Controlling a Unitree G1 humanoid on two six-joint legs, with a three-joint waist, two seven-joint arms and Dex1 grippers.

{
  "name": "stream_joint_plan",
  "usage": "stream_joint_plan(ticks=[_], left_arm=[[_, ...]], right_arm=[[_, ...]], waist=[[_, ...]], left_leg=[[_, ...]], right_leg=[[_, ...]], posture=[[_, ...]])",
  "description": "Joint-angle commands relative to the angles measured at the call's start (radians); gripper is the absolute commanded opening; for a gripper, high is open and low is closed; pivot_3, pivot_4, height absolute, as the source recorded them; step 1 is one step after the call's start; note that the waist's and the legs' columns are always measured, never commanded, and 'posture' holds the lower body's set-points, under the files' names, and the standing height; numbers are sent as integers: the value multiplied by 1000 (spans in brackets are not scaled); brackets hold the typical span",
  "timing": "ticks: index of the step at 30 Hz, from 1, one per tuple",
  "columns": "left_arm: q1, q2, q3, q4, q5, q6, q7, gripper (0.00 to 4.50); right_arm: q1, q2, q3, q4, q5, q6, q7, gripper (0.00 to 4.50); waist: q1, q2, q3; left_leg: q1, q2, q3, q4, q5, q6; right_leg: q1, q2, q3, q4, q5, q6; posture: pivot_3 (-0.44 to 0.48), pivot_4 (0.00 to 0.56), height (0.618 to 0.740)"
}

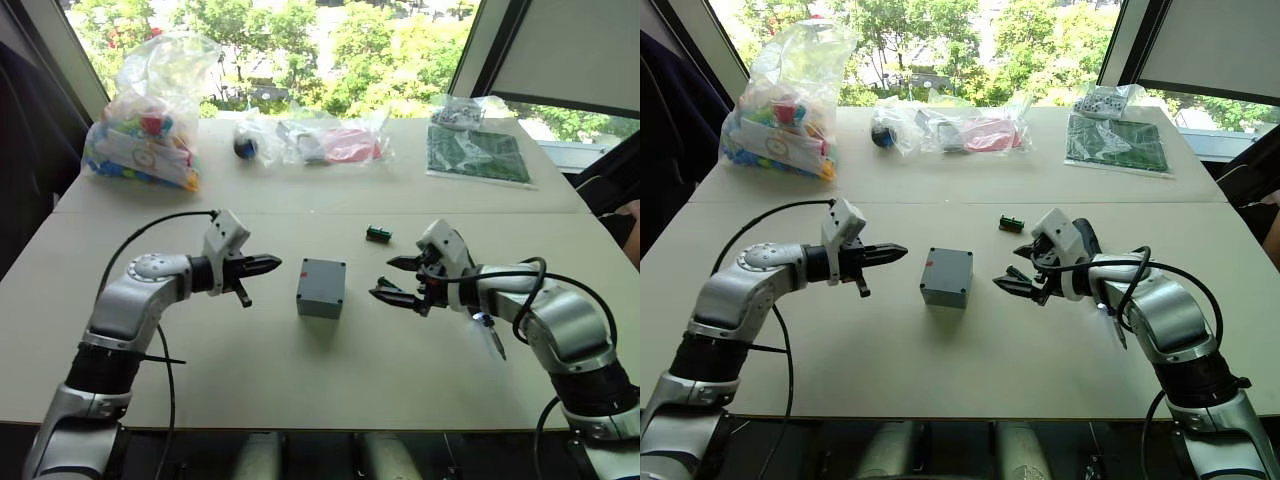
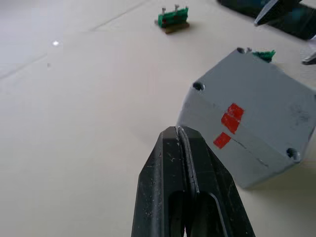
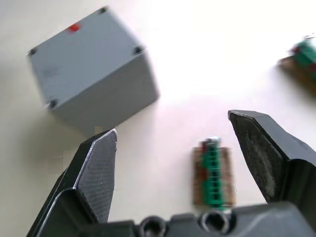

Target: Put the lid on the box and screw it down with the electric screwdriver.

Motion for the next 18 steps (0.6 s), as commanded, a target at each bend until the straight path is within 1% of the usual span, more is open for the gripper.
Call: stream_joint_plan(ticks=[1,4,5,6,7,8,18], left_arm=[[-18,14,4,-73,-59,40,-33,0],[-32,7,-13,-96,-64,52,-25,0],[-34,3,-16,-100,-69,57,-21,0],[-34,-1,-17,-104,-73,61,-18,0],[-31,-3,-18,-106,-75,63,-16,0],[-27,-4,-20,-108,-74,63,-14,0],[-7,-5,-34,-115,-77,61,-10,0]], right_arm=[[18,21,3,46,-31,-73,-13,3884],[17,50,13,92,-55,-116,-36,3337],[15,59,13,102,-60,-126,-41,3040],[14,66,10,105,-62,-132,-47,2870],[13,72,8,105,-63,-133,-50,2444],[14,73,8,104,-65,-135,-51,2174],[38,87,21,97,-84,-149,-61,2174]], waist=[[-2,0,0],[-5,0,0],[-6,0,0],[-6,0,0],[-6,0,0],[-7,0,0],[-5,0,0]], left_leg=[[0,0,0,0,0,0],[0,0,1,0,0,0],[1,0,1,0,0,0],[1,0,1,0,0,0],[1,0,1,0,0,0],[2,0,1,0,0,0],[2,0,1,0,0,0]], right_leg=[[0,0,0,0,0,0],[0,0,0,0,0,0],[0,0,1,0,0,0],[0,0,1,0,0,0],[0,1,1,1,0,0],[0,1,1,1,0,0],[0,1,1,2,0,0]], posture=[[0,150,740],[0,150,740],[0,150,740],[0,150,740],[0,150,740],[0,150,740],[0,150,740]])
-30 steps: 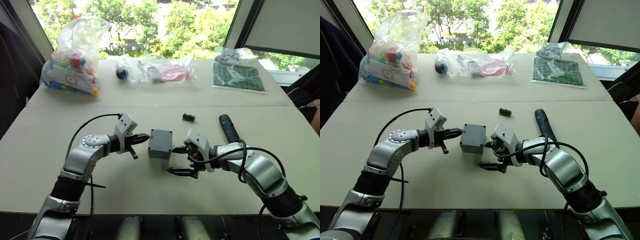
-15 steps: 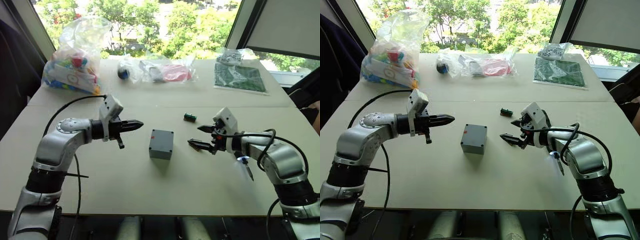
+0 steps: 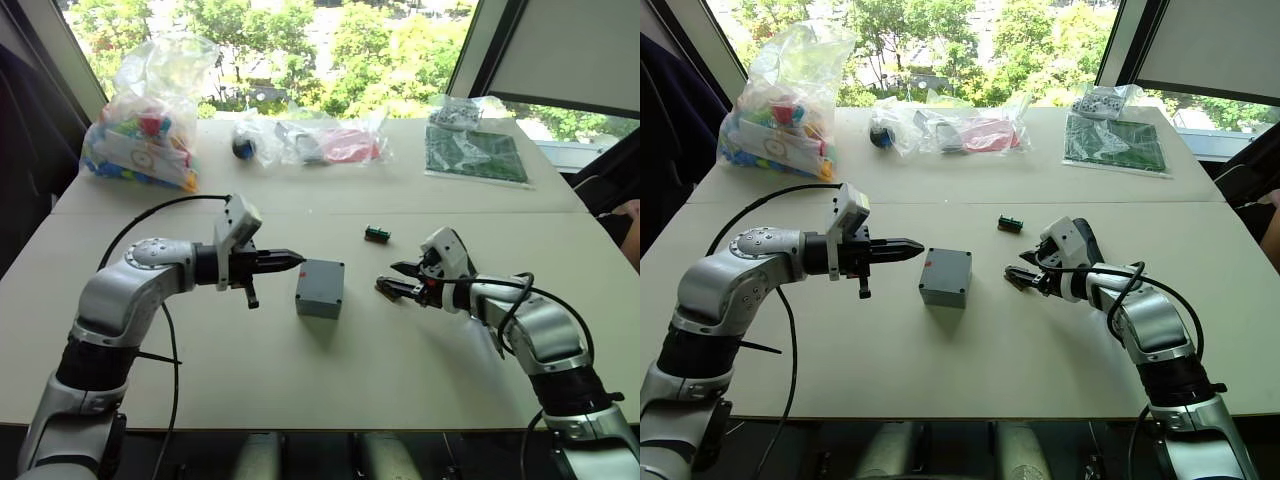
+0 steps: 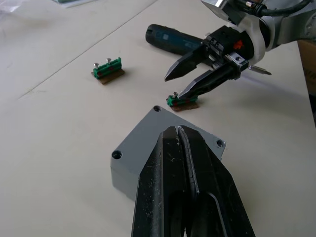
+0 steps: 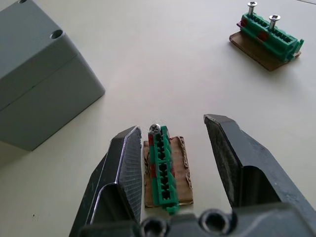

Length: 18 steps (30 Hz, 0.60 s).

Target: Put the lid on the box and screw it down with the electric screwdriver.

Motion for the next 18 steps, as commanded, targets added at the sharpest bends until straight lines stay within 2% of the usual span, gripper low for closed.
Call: stream_joint_plan(ticks=[1,5,10,18], left_arm=[[-11,3,6,-28,-11,-9,1,0],[-9,3,7,-23,-10,-12,3,0],[-5,3,7,-23,-10,-14,6,0],[0,2,11,-15,-9,-14,12,0]], right_arm=[[-3,7,-3,-25,-6,-16,-4,2174],[-7,13,-1,-22,-9,-16,-8,2174],[-5,17,8,-21,-18,-23,-7,127],[2,17,1,-47,-9,-11,-3,127]], waist=[[0,0,0],[0,0,0],[0,0,0],[1,0,0]], left_leg=[[0,0,0,0,0,0],[0,0,0,0,0,0],[0,0,0,0,0,0],[0,0,0,0,0,0]], right_leg=[[0,0,0,0,0,0],[0,0,0,0,0,0],[0,0,0,0,0,0],[0,0,0,0,0,0]], posture=[[0,150,740],[0,150,740],[0,150,740],[0,150,740]])
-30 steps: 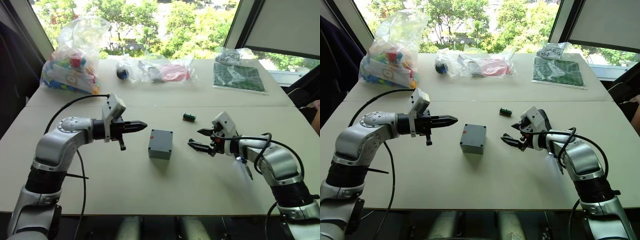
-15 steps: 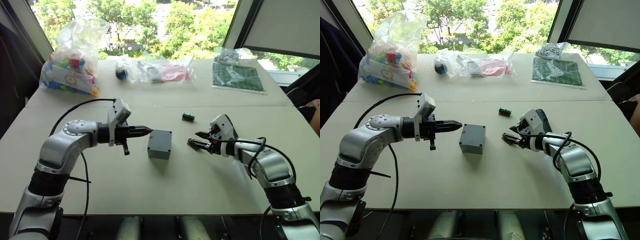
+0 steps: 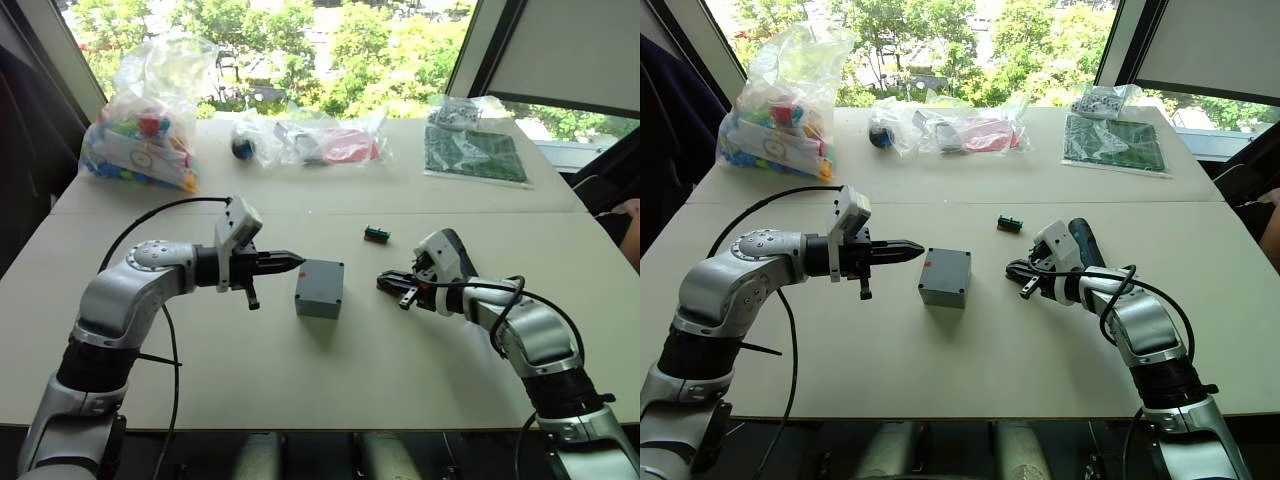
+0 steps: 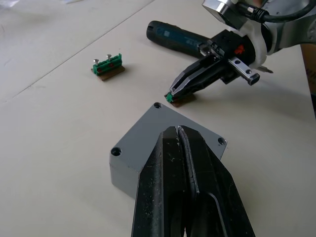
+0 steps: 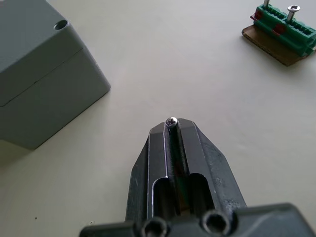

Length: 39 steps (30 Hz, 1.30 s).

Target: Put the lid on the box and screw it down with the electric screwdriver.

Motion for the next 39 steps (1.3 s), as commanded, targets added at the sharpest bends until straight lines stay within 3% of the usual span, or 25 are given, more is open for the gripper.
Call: stream_joint_plan(ticks=[1,11,16,26,39], left_arm=[[1,1,11,-15,-9,-14,2,0],[4,-3,17,1,-12,-15,3,0],[2,-4,21,6,-14,-14,3,0],[49,81,68,12,-17,-16,-25,0],[74,67,62,-40,-39,9,18,0]], right_arm=[[-1,-5,-24,-47,10,-7,2,127],[-48,-18,-89,-114,60,59,-10,127],[-78,8,-74,-144,79,85,-20,127],[-132,100,-16,-205,147,159,-26,127],[-142,116,24,-162,123,122,-24,127]], waist=[[0,0,0],[-1,0,0],[0,0,0],[-15,0,0],[-24,0,0]], left_leg=[[0,0,0,0,0,0],[0,0,0,0,0,0],[0,0,0,0,0,0],[0,0,-1,0,0,0],[0,0,-1,0,0,0]], right_leg=[[0,0,0,0,0,0],[0,0,0,0,0,0],[0,0,0,0,0,0],[0,0,0,1,0,0],[0,0,0,1,0,0]], posture=[[0,150,740],[0,150,740],[0,150,740],[0,150,740],[0,150,740]])
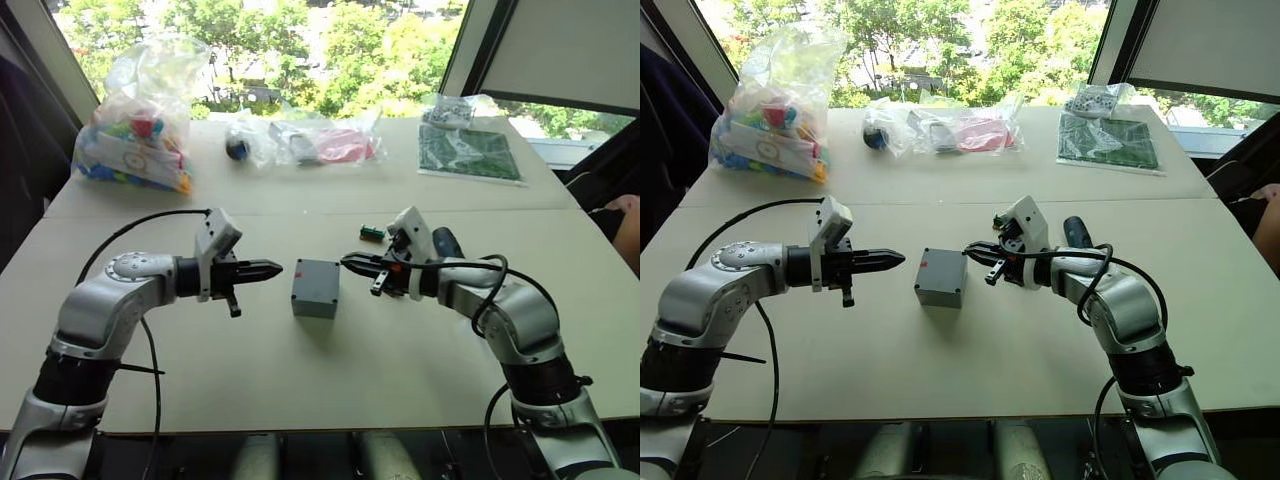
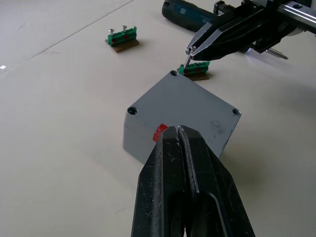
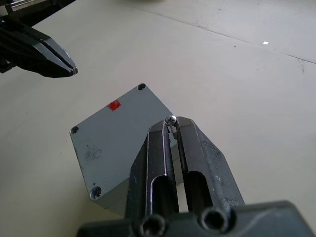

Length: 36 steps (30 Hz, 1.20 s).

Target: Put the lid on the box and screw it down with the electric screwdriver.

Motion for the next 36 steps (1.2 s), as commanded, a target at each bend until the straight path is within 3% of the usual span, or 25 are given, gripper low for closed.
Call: stream_joint_plan(ticks=[1,36], left_arm=[[-8,3,18,-35,-17,6,12,0],[-6,-3,16,-52,-32,18,56,0]], right_arm=[[-28,7,6,5,-9,-38,2,127],[-32,7,45,88,-61,-80,31,127]], waist=[[0,0,0],[1,0,0]], left_leg=[[0,0,0,0,0,0],[0,0,0,0,0,0]], right_leg=[[0,0,0,0,0,0],[0,0,0,0,0,0]], posture=[[0,150,740],[0,150,740]])
